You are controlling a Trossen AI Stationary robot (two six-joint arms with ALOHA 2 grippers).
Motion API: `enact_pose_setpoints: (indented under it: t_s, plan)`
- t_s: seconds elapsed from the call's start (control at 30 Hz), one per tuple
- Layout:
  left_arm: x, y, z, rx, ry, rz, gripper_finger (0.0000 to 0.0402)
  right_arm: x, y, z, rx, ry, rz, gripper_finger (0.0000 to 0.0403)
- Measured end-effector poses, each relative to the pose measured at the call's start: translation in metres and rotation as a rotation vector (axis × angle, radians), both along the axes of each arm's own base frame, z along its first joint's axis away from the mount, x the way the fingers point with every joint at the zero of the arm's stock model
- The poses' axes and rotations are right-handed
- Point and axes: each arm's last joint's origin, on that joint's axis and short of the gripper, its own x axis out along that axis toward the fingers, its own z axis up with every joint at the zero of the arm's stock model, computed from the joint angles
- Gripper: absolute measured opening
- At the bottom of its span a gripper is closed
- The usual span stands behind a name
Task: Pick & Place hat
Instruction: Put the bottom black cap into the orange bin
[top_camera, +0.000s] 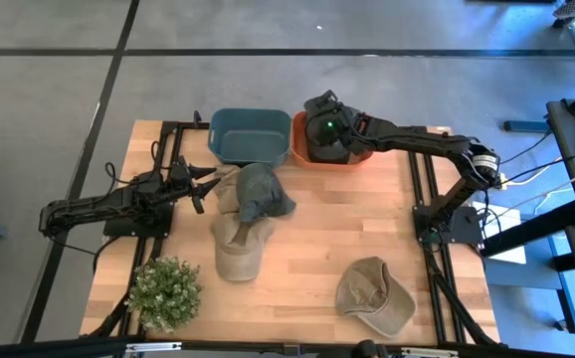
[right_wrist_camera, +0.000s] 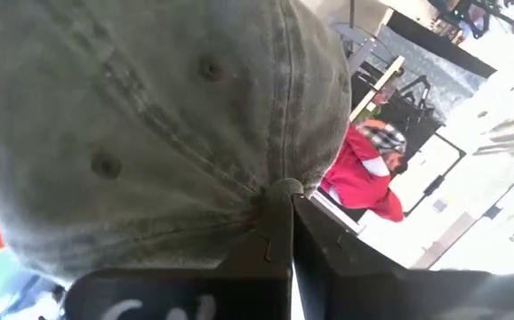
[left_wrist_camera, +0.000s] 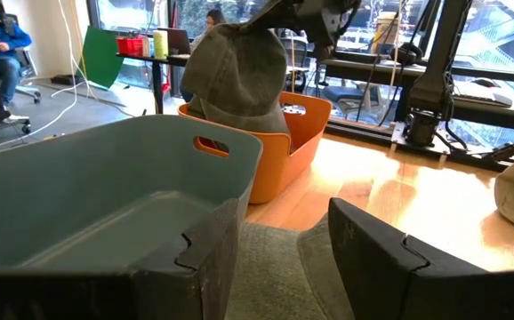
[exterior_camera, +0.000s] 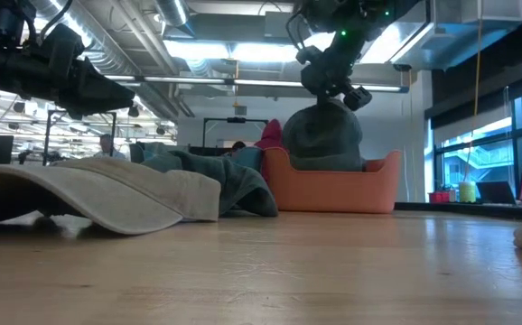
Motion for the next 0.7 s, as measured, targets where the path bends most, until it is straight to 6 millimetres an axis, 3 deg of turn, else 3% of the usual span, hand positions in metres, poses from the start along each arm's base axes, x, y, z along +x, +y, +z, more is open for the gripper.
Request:
enact_pose_setpoints:
  t_s: [0.4, 0.7]
  plan:
    - [0.000, 0.000, 0.000, 0.000, 0.000, 0.000, 0.0169, -0.006, 0.012, -0.013, 0.137, 0.008, -0.025, 0.0001]
    - [0.000, 0.000, 0.000, 0.000, 0.000, 0.000, 0.0169, 0.002, 0.026, -0.015, 0.271, -0.048, 0.114, 0.0003]
